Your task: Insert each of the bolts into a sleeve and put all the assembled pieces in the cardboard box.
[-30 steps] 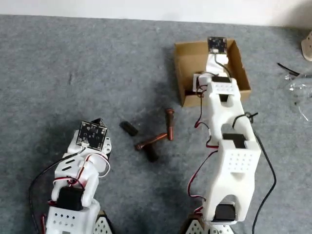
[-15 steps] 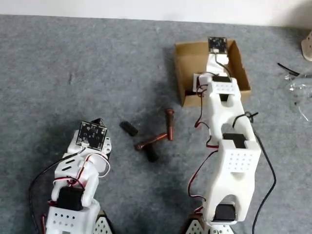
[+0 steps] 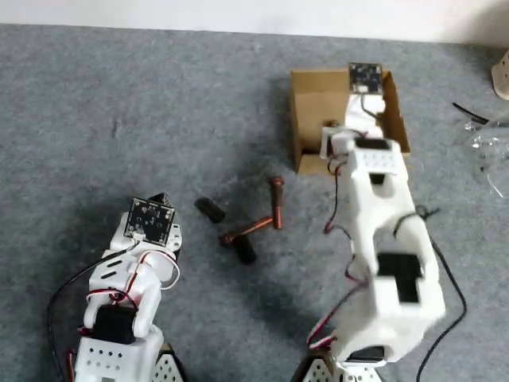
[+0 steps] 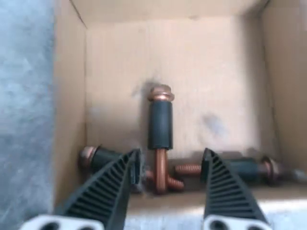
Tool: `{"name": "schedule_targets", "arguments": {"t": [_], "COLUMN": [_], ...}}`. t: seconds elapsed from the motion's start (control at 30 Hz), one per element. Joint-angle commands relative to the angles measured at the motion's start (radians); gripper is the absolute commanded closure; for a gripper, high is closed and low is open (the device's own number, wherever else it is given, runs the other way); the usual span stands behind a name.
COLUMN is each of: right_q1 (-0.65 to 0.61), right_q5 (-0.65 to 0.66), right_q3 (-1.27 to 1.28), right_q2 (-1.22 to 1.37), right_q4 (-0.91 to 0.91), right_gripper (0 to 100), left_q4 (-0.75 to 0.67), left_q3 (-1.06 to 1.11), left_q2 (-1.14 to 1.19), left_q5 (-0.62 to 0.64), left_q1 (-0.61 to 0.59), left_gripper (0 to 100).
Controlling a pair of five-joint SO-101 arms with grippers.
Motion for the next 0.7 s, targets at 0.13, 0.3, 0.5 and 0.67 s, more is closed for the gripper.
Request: {"name": "schedule_targets", "arguments": {"t": [0.13,0.3,0.5,0.67], "right_q1": [-0.11,-0.183,-0.288,-0.404], "right_q5": [-0.005,-0.003,0.112,0.236], "right_q3": [0.489,0.727,0.917,1.032], "right_q2": [-0.493,-0.751,-0.99,-1.09], "right_q4": [-0.239,-0.28,-0.275,-0.274], "right_gripper": [82.1,82.1,82.1,82.1], "left_q4": [-0.029,-0.029,-0.029,-0.029], "left_q3": [-0.004,-0.004,-0.005,-0.008], "left_q2": [-0.018,-0.018,-0.018,-0.018], "left_q5": [-0.005,-0.005,-0.005,-0.005], "left_q1": [-0.002,-0.002,-0.002,-0.002], "left_gripper": [99,99,99,99]}}
